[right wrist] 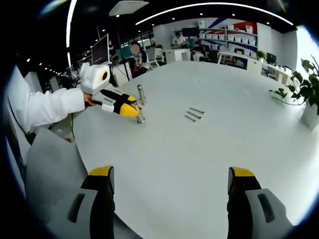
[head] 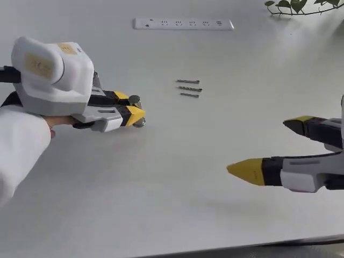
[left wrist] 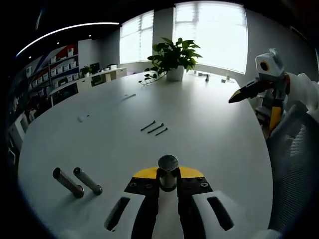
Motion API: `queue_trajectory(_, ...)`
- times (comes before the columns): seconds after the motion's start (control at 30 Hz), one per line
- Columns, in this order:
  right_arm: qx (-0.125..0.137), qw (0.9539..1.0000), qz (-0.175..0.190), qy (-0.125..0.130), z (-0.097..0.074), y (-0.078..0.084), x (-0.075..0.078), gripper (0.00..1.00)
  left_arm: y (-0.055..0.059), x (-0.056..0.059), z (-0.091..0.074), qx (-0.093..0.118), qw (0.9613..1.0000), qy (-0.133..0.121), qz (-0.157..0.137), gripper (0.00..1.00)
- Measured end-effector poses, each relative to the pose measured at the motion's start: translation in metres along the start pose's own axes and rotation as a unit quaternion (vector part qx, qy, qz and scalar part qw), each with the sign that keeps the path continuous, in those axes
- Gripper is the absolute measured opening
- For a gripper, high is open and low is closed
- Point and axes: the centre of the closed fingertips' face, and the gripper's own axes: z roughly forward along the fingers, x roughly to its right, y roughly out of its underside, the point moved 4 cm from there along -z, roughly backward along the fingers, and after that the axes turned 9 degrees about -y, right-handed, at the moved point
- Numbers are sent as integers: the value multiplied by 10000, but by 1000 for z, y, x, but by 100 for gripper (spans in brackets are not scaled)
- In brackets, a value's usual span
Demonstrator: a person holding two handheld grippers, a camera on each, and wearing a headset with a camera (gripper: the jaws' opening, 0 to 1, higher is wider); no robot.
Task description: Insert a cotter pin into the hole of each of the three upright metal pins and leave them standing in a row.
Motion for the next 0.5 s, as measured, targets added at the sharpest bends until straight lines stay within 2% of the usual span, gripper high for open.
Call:
queue_trajectory(0.2,-39,10000,27,-15,0,2,0,92,5,6,3,-7,10000,9,33,11)
queue_trajectory(0.27,-37,10000,23,-19,0,2,0,92,6,6,3,-20,9999,-24,-116,11)
queue_trajectory(0.37,-36,10000,32,-22,0,3,0,92,7,9,4,22,10000,-31,49,11)
queue_trajectory(0.5,-47,10000,27,-29,1,3,-1,92,10,12,4,13,10000,-29,73,11)
